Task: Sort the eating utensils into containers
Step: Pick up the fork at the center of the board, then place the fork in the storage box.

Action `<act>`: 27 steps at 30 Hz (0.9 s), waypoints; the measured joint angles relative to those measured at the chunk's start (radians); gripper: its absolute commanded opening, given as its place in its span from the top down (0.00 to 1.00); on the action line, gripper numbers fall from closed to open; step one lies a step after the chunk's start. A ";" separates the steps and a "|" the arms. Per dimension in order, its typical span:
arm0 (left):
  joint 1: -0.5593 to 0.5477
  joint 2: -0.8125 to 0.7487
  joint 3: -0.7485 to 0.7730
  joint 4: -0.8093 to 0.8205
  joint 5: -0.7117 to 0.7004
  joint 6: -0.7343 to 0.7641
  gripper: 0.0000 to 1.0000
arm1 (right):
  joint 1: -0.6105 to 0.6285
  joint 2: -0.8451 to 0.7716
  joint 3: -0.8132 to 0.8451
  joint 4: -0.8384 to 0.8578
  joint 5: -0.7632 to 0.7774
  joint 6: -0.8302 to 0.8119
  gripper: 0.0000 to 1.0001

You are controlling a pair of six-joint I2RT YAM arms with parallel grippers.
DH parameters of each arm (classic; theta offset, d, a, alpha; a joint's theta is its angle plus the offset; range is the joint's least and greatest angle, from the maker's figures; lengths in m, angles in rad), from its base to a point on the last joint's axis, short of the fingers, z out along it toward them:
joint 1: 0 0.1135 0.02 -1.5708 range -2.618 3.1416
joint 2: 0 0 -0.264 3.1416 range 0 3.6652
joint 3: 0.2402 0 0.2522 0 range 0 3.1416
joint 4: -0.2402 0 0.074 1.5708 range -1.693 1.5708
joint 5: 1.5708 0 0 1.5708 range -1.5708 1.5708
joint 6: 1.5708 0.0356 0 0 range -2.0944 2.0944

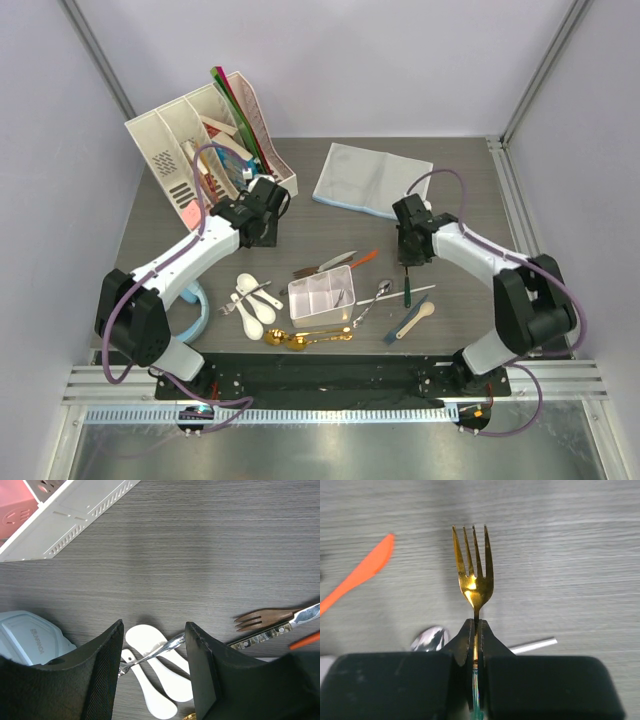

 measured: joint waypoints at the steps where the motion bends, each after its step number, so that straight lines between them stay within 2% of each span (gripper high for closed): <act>1: 0.000 0.000 0.000 0.000 -0.001 0.000 0.46 | 0.000 -0.030 0.005 -0.010 -0.001 -0.002 0.99; 7: 0.000 0.000 0.000 0.001 -0.012 -0.001 0.44 | 0.009 -0.241 0.083 -0.035 -0.058 -0.016 0.99; 11: 0.000 -0.010 -0.002 0.003 -0.028 -0.006 0.43 | 0.040 -0.358 0.090 0.017 -0.128 -0.024 0.99; 19: 0.002 -0.106 -0.040 0.007 -0.044 -0.044 0.42 | 0.143 -0.580 -0.110 0.322 -0.348 -0.026 0.99; 23: 0.006 -0.180 -0.098 0.013 -0.042 -0.090 0.43 | 0.182 -0.595 -0.179 0.475 -0.449 -0.022 0.99; 27: 0.008 -0.249 -0.139 0.013 -0.039 -0.122 0.42 | 0.231 -0.592 -0.211 0.572 -0.483 -0.023 0.99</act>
